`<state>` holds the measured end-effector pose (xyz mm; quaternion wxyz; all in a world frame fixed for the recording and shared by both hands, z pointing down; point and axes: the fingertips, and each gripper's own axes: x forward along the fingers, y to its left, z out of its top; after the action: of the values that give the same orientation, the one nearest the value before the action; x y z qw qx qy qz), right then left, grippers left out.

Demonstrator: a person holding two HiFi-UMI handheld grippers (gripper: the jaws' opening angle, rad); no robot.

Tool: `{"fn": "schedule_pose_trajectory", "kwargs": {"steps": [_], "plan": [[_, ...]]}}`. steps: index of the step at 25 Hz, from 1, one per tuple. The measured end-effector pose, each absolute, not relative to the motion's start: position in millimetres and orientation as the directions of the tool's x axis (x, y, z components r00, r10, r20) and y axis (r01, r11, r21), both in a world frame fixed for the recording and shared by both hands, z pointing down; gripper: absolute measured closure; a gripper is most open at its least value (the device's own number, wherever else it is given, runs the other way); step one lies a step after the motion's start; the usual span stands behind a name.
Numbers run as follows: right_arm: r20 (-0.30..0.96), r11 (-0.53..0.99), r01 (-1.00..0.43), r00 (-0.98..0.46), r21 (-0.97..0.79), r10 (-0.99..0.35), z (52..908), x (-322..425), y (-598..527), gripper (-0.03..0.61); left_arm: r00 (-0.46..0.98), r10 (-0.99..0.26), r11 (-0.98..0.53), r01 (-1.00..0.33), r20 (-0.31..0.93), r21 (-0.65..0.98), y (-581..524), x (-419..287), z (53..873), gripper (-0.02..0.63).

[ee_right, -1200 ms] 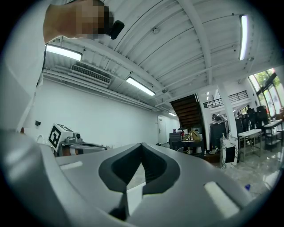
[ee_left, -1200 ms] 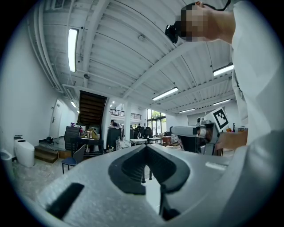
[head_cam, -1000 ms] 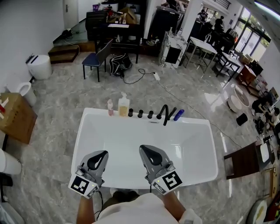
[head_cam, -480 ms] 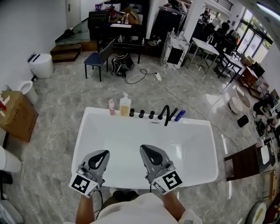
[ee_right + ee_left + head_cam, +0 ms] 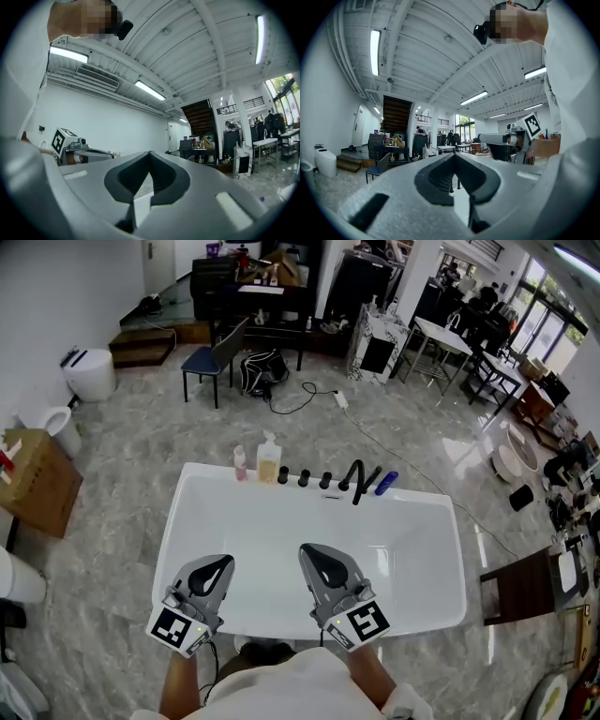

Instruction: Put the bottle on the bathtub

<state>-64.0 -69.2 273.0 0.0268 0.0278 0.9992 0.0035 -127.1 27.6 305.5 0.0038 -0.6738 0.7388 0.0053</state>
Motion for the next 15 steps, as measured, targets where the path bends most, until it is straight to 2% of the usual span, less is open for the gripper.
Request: {"fn": "schedule_pose_trajectory", "kwargs": {"steps": [15], "plan": [[-0.045, 0.998, 0.059, -0.997, -0.003, 0.059, 281.1, -65.5, -72.5, 0.571, -0.103, -0.995, 0.103, -0.995, -0.003, 0.008, 26.3, -128.9, 312.3, 0.611]]}}
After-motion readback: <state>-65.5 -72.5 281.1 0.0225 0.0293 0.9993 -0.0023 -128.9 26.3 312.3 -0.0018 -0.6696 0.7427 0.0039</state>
